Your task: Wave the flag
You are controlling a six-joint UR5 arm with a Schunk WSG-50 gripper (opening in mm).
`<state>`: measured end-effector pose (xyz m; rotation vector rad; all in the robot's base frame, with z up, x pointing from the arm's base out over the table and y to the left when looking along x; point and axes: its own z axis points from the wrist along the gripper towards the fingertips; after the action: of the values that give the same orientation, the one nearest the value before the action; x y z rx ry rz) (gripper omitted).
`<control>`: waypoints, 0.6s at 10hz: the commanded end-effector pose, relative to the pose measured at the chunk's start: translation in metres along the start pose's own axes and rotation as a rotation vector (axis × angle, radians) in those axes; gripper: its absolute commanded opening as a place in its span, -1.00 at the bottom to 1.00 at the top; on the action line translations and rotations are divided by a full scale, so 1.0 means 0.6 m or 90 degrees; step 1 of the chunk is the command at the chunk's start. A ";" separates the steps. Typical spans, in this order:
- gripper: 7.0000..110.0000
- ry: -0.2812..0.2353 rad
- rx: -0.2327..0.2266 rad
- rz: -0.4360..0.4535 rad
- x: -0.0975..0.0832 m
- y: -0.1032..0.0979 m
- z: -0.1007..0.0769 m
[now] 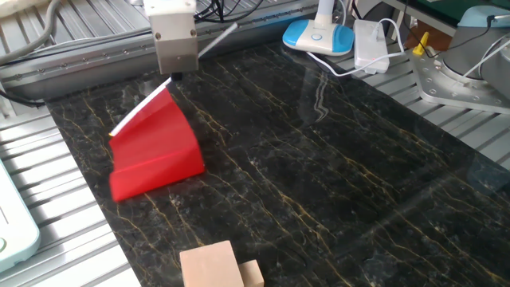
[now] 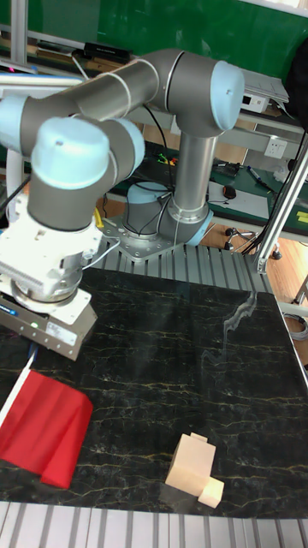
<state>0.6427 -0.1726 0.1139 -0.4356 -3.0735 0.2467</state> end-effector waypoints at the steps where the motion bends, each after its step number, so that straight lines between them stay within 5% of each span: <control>1: -1.00 -0.028 0.022 -0.040 -0.005 0.004 -0.032; 4: -1.00 -0.020 -0.004 -0.029 0.014 0.043 -0.058; 6: -1.00 -0.013 -0.046 -0.015 0.031 0.088 -0.077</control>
<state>0.6434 -0.1406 0.1401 -0.3762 -3.1071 0.2372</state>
